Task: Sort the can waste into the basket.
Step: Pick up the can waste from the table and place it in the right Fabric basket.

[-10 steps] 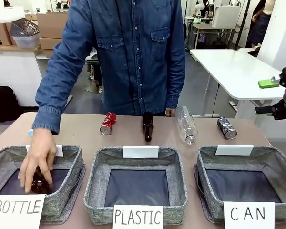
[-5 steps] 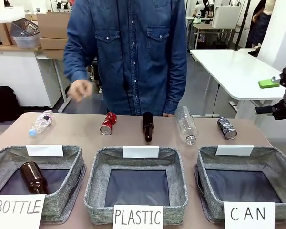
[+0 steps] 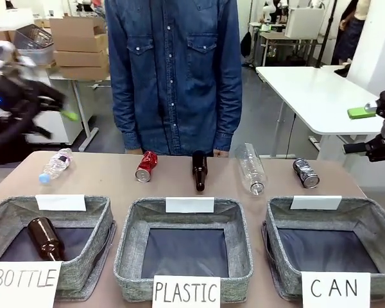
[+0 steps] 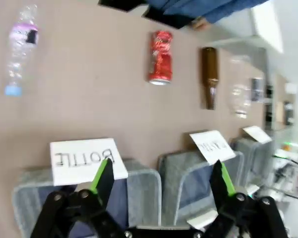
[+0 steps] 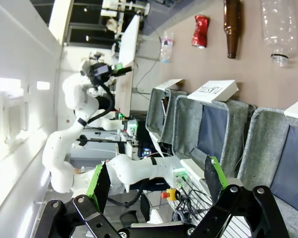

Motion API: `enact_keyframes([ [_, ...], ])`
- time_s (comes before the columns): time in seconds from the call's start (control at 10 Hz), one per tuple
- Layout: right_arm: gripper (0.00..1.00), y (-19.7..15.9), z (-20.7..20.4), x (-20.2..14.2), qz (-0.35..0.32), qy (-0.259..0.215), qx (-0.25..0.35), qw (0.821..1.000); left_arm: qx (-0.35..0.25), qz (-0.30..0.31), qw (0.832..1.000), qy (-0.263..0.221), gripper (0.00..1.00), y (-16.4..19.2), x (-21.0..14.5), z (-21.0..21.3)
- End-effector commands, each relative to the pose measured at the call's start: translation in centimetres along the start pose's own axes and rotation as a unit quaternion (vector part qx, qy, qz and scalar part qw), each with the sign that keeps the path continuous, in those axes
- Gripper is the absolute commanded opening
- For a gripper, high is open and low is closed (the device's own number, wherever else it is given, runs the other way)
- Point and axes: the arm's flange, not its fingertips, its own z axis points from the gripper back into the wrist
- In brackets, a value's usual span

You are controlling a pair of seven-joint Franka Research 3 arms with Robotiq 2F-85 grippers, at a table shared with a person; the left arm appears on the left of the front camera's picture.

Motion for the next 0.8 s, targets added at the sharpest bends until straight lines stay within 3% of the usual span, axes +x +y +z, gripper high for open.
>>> enact_keyframes([
  [0.0,1.00,0.0,-0.1,0.3,0.014,-0.005,0.010,1.000,0.080,0.012,0.995,0.052,1.00,-1.9,3.3,-5.4],
  [0.2,1.00,0.0,-0.1,0.3,0.014,-0.005,0.010,1.000,0.119,-0.033,0.990,0.075,1.00,-5.3,4.8,-12.3],
  [0.4,1.00,0.0,-0.1,0.3,0.014,-0.005,0.010,1.000,0.140,-0.065,0.986,0.059,1.00,-7.6,5.3,-18.4],
  [0.7,1.00,0.0,-0.1,0.3,0.014,-0.005,0.010,1.000,0.177,-0.088,0.978,0.070,1.00,-9.0,5.4,-25.2],
])
